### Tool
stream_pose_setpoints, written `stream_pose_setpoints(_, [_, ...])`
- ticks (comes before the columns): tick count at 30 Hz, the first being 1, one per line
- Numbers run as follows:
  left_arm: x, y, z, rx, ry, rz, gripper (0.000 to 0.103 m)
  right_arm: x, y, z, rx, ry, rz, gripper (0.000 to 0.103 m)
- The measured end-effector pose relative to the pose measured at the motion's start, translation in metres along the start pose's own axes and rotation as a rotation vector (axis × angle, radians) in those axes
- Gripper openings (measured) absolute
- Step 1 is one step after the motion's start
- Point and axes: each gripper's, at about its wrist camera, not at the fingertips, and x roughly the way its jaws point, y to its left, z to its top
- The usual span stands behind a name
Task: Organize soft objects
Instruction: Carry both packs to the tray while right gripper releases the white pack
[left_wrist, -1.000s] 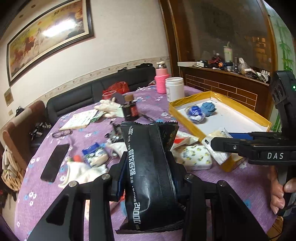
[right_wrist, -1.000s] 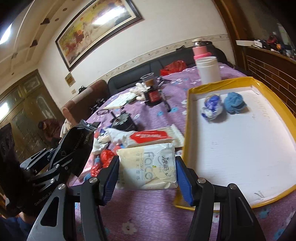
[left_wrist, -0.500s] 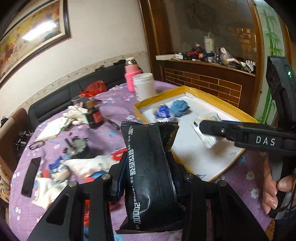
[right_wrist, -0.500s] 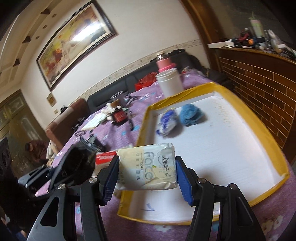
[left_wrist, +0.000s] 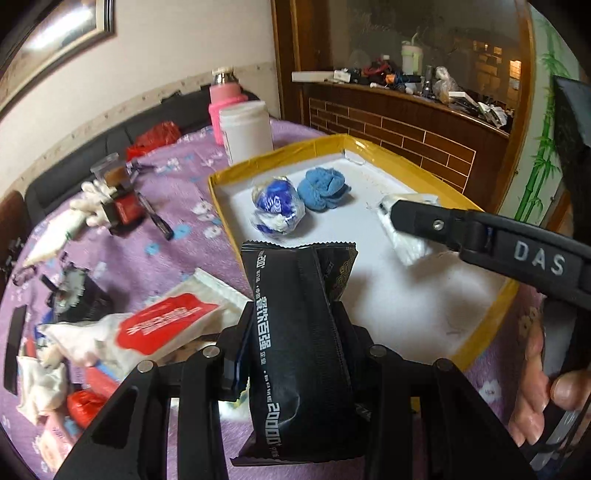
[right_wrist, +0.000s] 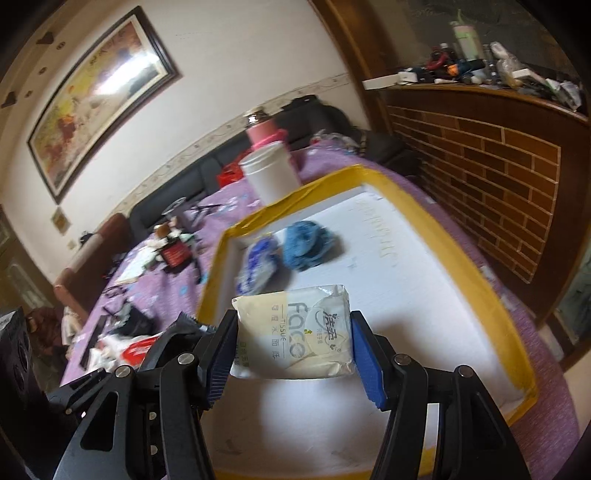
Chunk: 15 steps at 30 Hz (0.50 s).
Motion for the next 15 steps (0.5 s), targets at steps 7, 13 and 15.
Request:
stream_pose_setpoints(7, [0.008,-0.004,0.005,0.005,-0.030,0.009,0.037,0.013,-0.001,-0.003,-0.032,0.006,-0.057,0.064])
stream_pose_setpoints(13, [0.013,-0.016,0.006,0.049,-0.026,-0.056,0.038,0.016,-0.008,-0.002,-0.019,-0.006,-0.094,0.065])
stream_pose_setpoints(15, [0.013,-0.018,0.005,0.063,-0.029,-0.054,0.038,0.018,-0.009,-0.002,-0.011,0.000,-0.092,0.065])
